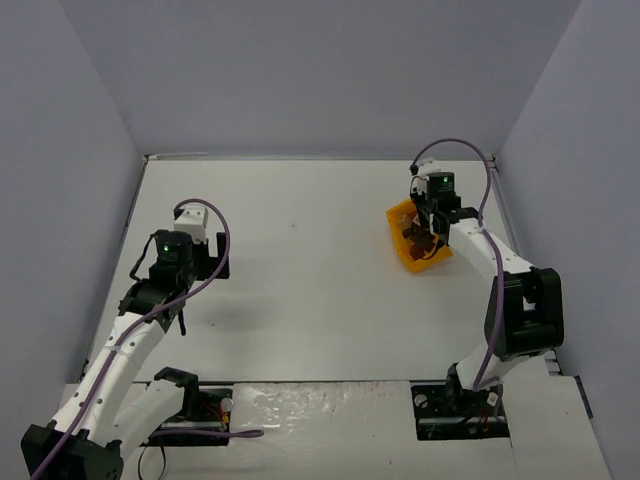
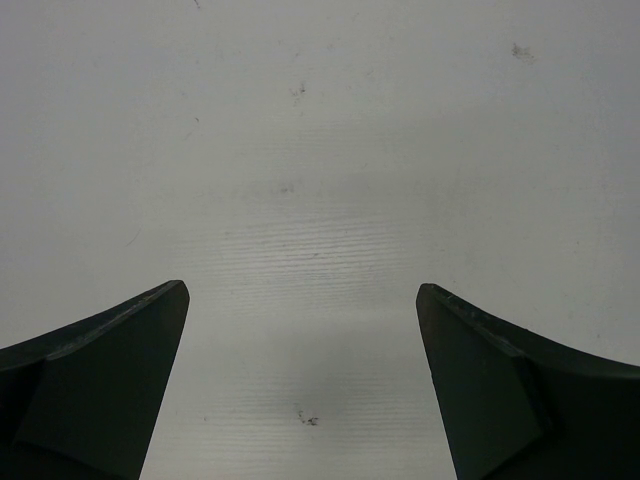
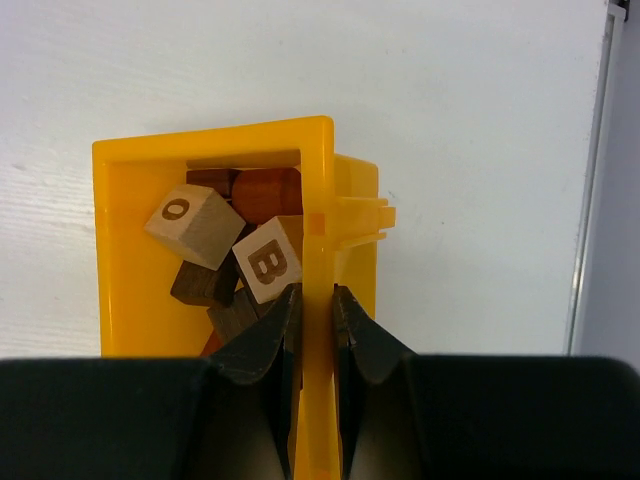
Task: Build the wood block tower
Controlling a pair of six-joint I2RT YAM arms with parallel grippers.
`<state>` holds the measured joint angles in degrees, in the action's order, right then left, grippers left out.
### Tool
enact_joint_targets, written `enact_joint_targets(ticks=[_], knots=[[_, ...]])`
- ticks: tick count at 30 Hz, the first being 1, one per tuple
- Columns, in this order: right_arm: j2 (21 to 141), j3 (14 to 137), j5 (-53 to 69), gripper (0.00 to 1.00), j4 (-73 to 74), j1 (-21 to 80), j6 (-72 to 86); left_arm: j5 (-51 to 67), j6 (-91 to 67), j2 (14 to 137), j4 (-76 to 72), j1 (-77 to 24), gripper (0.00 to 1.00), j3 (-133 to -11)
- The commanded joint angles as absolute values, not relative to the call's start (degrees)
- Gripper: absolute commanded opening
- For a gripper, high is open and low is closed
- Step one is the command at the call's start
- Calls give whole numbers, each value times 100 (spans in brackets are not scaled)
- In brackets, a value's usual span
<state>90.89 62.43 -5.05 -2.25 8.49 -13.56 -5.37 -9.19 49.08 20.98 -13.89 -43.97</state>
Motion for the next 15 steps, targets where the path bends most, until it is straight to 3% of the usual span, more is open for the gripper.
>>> enact_joint_targets(ticks=[1, 15], knots=[[8847, 6190, -1607, 0, -570, 1242, -1868, -501, -911, 4954, 1907, -1424, 97, -4772], [9096, 5841, -3155, 0, -769, 2478, -2435, -527, -914, 4957, 1925, -1433, 97, -4781]])
